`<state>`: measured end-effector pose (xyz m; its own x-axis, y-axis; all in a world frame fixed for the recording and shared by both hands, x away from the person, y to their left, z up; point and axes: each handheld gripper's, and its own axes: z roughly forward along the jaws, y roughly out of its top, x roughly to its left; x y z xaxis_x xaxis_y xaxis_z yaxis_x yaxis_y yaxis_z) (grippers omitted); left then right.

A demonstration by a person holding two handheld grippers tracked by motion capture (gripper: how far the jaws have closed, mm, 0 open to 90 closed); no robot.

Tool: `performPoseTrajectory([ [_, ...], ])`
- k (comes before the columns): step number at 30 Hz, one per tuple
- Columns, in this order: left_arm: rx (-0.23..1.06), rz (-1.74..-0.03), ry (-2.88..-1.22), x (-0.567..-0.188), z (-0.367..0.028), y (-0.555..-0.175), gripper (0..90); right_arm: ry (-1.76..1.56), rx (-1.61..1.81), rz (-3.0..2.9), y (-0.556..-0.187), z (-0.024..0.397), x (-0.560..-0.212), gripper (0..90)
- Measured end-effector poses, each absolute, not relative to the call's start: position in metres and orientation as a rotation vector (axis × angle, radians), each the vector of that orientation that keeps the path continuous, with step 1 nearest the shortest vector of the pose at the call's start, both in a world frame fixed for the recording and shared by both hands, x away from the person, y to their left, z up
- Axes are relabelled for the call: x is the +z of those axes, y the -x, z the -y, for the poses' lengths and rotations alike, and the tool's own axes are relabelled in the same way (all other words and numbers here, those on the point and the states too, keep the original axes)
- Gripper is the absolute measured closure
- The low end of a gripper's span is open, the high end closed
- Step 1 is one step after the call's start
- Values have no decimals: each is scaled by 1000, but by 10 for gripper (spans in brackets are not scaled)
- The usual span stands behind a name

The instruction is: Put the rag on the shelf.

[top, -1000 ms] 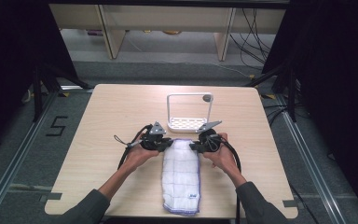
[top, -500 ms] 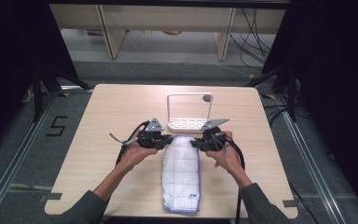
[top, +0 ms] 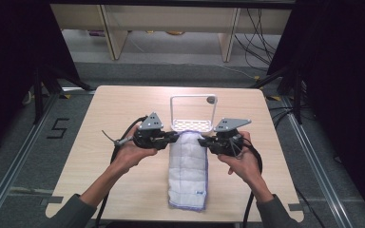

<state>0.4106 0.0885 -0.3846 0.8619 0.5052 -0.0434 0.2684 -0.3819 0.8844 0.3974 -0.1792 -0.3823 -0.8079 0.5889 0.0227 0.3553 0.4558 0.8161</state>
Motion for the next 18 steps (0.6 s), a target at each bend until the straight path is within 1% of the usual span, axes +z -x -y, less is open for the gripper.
performPoseTrajectory([
  [4, 309, -528, -2014, -360, -83, -403, 807, -808, 1293, -2423, -391, 183, -364, 832],
  [9, 327, -515, -2007, -336, -81, -405, 807, -797, 1295, -2390, -392, 186, -345, 832],
  [12, 335, -519, -1993, -325, -82, -411, 807, -768, 1289, -2363, -397, 187, -333, 832],
  [18, 310, -577, -1952, -305, -90, -433, 807, -788, 1305, -2342, -413, 190, -311, 832],
])
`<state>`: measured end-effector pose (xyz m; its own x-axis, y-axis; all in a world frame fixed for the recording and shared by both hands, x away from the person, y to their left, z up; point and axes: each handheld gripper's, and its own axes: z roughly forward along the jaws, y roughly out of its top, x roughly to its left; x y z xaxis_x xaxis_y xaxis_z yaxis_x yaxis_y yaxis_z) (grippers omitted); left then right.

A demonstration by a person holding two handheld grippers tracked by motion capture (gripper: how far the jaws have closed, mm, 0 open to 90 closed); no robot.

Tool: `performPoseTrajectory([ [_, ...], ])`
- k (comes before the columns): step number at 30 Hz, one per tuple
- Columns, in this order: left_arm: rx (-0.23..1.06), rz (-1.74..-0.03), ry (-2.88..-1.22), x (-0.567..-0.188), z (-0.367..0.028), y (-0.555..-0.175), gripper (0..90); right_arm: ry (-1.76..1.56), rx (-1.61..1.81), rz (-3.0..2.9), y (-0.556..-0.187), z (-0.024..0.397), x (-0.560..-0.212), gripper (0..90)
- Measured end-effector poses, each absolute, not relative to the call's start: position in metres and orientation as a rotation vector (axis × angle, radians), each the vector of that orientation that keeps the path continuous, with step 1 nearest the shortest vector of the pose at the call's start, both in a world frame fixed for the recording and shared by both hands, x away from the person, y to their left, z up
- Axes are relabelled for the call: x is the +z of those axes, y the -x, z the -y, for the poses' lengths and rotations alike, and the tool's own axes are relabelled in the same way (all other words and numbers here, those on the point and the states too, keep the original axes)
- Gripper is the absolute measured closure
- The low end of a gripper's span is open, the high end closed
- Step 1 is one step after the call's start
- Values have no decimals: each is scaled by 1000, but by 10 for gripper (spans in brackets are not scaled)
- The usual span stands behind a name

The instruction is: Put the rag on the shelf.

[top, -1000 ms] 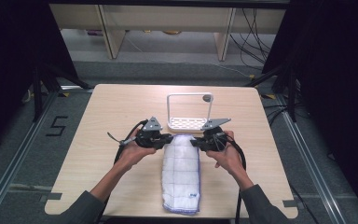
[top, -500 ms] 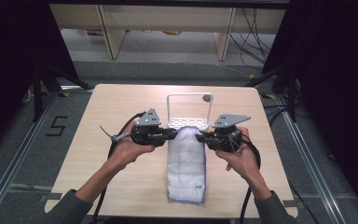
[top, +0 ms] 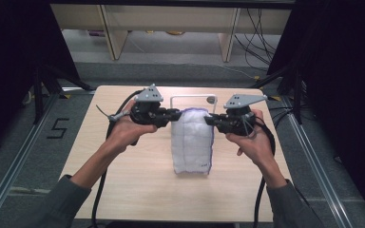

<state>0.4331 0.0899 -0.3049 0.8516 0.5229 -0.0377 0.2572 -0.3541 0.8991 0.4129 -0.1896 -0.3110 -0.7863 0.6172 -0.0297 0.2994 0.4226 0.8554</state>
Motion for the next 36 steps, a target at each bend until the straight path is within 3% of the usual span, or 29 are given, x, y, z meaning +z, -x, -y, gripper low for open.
performPoseTrajectory([
  [18, 418, -636, -1872, -243, -92, -479, 809, -802, 1331, -2249, -464, 185, -250, 832],
  [36, 474, -715, -1813, -239, -78, -527, 808, -906, 1341, -2190, -514, 187, -242, 829],
])
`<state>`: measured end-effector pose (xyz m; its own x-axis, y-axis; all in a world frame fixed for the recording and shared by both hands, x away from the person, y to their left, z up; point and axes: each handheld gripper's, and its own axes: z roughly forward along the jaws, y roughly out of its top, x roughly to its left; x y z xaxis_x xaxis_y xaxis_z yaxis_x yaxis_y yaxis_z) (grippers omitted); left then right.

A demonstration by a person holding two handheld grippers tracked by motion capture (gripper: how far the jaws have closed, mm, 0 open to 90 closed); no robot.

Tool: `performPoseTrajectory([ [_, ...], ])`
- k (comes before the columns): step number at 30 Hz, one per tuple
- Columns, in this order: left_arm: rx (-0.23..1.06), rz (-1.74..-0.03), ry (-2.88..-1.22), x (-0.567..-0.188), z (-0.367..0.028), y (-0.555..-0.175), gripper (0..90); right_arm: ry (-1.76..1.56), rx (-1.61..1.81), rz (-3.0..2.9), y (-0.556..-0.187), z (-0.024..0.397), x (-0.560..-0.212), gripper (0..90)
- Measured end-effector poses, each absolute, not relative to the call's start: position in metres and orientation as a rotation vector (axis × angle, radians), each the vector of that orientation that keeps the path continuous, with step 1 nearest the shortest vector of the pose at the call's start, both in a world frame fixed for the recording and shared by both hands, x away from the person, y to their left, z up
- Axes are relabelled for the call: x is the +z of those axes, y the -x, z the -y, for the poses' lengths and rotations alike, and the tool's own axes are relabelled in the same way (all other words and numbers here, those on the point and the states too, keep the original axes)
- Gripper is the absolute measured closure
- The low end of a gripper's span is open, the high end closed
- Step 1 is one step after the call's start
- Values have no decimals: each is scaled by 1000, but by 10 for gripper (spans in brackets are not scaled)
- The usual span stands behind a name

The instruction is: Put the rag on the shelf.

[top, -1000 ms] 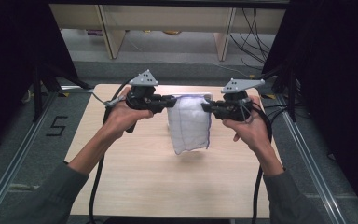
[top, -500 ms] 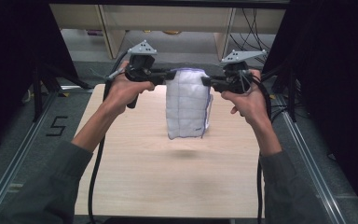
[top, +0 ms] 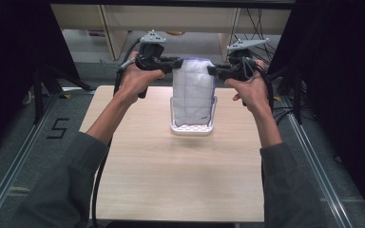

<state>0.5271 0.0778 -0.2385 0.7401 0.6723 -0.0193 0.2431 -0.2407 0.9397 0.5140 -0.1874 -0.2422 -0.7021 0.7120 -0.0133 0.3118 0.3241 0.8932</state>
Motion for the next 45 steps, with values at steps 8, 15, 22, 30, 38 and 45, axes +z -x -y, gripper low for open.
performPoseTrajectory([
  [8, 454, -755, -1777, -248, -75, -547, 806, -952, 1331, -2172, -535, 185, -245, 827],
  [15, 429, -804, -1752, -256, -74, -571, 799, -1010, 1311, -2173, -554, 184, -245, 825],
  [22, 403, -836, -1712, -272, -71, -592, 798, -1067, 1284, -2174, -578, 183, -258, 825],
  [30, 406, -905, -1740, -298, -75, -612, 793, -1121, 1229, -2196, -600, 180, -280, 824],
  [38, 422, -945, -1770, -313, -75, -618, 788, -1193, 1129, -2224, -611, 169, -296, 823],
  [45, 415, -978, -1797, -329, -75, -622, 785, -1214, 1099, -2231, -618, 167, -309, 819],
])
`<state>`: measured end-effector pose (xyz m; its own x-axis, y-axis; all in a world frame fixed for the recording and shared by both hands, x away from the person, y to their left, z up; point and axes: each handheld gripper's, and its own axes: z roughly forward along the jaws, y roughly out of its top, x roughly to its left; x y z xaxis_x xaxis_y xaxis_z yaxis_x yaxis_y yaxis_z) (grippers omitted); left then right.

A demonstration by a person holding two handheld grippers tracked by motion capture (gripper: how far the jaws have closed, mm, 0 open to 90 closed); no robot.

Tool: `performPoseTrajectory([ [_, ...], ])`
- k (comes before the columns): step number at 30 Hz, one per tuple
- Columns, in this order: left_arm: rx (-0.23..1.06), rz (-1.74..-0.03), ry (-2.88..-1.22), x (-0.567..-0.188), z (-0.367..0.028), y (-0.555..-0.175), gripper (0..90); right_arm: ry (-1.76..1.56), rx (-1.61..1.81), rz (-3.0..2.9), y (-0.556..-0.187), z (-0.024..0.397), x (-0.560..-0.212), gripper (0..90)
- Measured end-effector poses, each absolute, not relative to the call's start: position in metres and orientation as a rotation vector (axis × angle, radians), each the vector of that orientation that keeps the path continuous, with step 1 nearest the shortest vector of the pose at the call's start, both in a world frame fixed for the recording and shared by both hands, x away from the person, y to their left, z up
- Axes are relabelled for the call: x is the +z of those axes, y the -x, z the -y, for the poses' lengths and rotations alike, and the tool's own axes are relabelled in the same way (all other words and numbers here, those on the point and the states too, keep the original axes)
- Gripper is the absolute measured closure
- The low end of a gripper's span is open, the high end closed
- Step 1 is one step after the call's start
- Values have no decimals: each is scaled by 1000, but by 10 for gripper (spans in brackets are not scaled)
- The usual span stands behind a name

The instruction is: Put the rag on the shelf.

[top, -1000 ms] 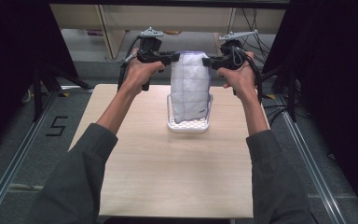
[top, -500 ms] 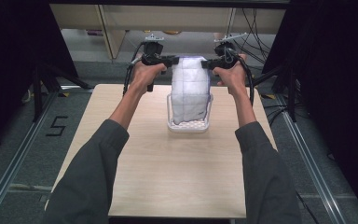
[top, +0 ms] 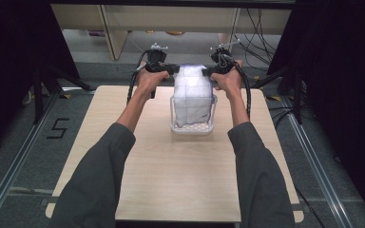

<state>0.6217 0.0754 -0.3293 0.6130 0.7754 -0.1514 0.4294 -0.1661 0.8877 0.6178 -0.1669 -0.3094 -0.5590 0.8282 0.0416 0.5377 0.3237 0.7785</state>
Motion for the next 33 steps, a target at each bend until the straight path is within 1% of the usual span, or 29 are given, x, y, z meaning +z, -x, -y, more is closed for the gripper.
performPoseTrajectory([
  [7, 403, -1029, -1825, -352, -83, -624, 789, -1256, 1051, -2258, -623, 171, -325, 795],
  [8, 395, -1030, -1830, -354, -84, -624, 789, -1280, 1041, -2272, -623, 171, -328, 767],
  [11, 385, -1012, -1839, -355, -83, -622, 785, -1300, 965, -2310, -626, 170, -337, 645],
  [14, 390, -993, -1862, -349, -85, -618, 773, -1324, 1000, -2280, -629, 169, -340, 587],
  [23, 393, -969, -1891, -337, -94, -604, 729, -1345, 1030, -2247, -624, 181, -327, 565],
  [28, 365, -955, -1903, -336, -101, -596, 704, -1346, 1055, -2229, -614, 192, -321, 560],
  [30, 353, -956, -1898, -336, -103, -593, 692, -1287, 1083, -2234, -613, 196, -321, 558],
  [33, 340, -950, -1925, -337, -106, -588, 662, -1291, 1078, -2253, -607, 200, -320, 547],
])
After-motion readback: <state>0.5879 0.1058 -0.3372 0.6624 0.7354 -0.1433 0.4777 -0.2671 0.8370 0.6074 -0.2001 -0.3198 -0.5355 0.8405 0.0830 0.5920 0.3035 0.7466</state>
